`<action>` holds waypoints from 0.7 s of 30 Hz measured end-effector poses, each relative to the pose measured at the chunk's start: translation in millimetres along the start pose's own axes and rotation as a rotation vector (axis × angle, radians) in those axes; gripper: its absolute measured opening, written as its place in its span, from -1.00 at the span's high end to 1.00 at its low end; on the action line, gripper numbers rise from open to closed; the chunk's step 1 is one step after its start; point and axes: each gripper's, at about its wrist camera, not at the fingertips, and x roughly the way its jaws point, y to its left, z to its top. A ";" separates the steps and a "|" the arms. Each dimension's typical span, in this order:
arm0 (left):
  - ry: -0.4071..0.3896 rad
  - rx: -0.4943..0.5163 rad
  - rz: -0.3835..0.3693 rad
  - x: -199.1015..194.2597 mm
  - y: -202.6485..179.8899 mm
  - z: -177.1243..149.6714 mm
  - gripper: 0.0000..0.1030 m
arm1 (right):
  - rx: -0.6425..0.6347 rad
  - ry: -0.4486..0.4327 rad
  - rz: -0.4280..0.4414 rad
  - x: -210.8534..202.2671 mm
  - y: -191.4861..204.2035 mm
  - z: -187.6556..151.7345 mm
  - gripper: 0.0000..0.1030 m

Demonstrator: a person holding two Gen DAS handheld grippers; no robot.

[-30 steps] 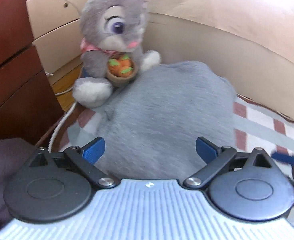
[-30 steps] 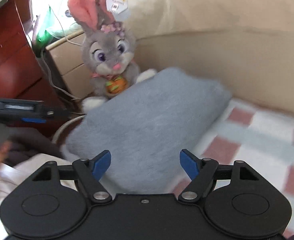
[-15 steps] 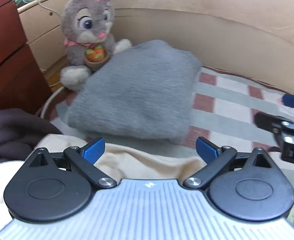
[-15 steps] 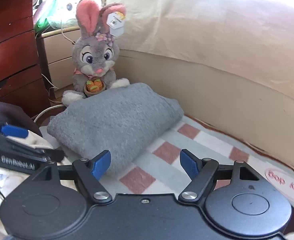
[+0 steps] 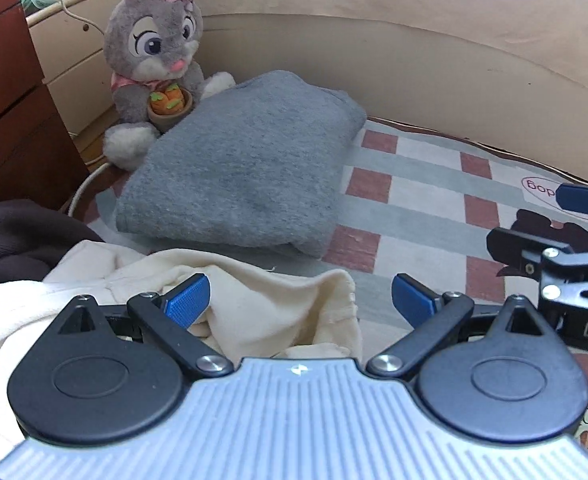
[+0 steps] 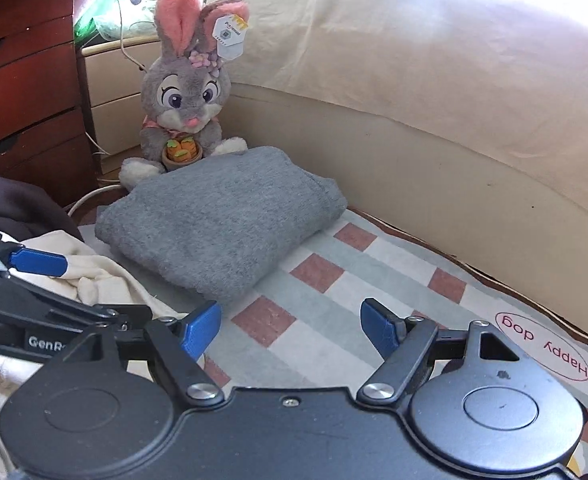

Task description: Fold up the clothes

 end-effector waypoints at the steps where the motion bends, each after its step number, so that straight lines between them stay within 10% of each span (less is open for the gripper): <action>1: -0.003 0.002 0.005 -1.3 0.0 -0.4 -0.92 | 0.003 0.001 -0.002 -0.9 0.5 0.9 -0.58; 21: -0.020 0.008 -0.031 -5.3 -4.1 -1.0 -0.92 | 0.004 0.001 -0.050 -6.9 -8.6 -1.1 -0.61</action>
